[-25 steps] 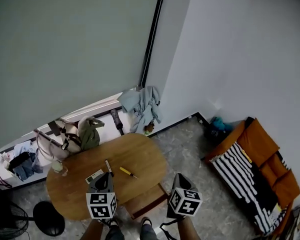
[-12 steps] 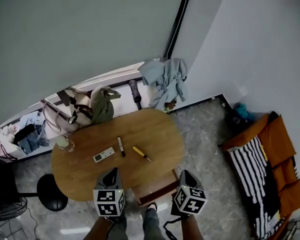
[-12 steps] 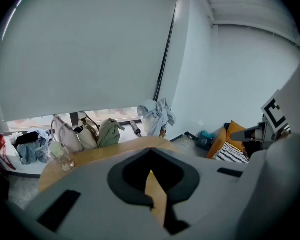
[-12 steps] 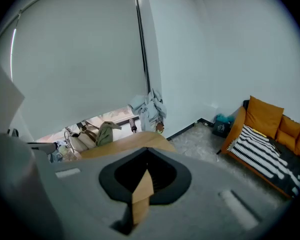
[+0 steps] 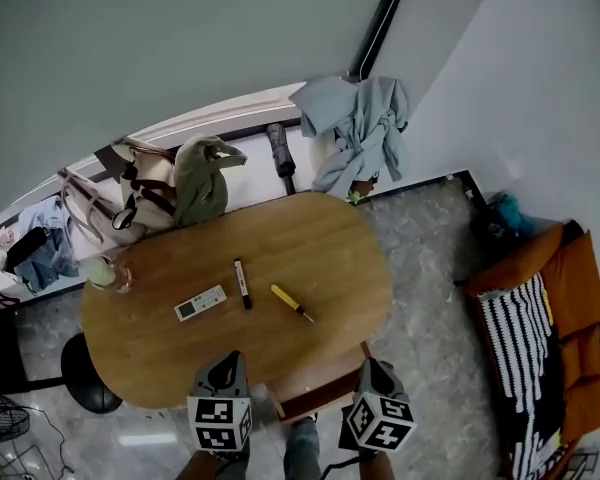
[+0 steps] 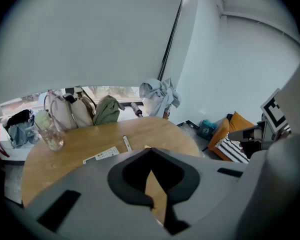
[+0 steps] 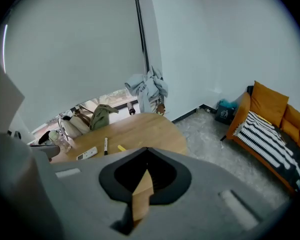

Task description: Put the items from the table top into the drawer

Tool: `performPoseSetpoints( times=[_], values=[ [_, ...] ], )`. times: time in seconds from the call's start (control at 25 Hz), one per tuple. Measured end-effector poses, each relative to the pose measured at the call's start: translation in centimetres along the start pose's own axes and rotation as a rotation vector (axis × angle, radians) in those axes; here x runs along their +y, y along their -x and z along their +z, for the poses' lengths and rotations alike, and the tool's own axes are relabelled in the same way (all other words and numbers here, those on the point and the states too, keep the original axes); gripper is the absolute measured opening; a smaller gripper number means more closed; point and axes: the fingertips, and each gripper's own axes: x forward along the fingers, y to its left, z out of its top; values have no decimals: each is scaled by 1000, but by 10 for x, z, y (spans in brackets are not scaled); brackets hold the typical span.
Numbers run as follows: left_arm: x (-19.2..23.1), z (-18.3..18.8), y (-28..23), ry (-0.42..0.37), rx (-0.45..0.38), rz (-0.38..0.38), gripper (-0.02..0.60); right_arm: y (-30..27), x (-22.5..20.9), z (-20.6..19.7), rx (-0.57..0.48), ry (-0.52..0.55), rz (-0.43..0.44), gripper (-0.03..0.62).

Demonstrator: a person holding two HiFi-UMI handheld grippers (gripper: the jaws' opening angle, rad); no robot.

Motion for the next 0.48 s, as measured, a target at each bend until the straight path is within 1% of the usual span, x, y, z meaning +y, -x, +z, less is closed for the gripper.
performPoseSetpoints(
  times=[0.24, 0.48],
  values=[
    [14, -37, -55, 9, 15, -4, -8, -50, -4, -43, 44, -5, 0, 5],
    [7, -72, -88, -26, 45, -58, -8, -83, -17, -80, 70, -11, -28, 5]
  ],
)
